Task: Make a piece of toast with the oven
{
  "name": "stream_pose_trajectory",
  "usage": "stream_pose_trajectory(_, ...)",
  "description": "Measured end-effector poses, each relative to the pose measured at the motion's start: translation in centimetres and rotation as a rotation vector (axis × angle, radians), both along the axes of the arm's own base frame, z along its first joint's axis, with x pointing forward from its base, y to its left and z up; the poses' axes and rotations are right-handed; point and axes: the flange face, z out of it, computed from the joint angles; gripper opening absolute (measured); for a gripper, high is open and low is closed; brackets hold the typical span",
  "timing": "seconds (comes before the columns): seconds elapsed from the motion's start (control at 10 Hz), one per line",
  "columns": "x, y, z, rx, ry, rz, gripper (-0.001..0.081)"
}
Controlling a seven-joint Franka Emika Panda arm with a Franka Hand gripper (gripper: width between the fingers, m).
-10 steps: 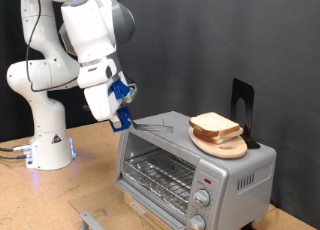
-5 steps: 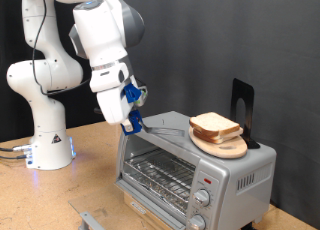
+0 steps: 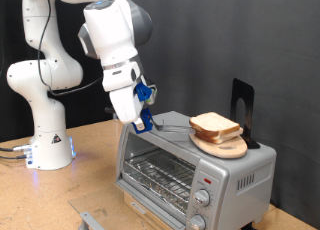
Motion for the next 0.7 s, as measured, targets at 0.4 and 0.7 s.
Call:
stream_pose_trajectory(0.4, 0.16, 0.67, 0.37, 0.003, -0.005, 0.002, 0.0384)
stream_pose_trajectory(0.7, 0.30, 1.05, 0.67, 0.006, -0.006, -0.006, 0.0384)
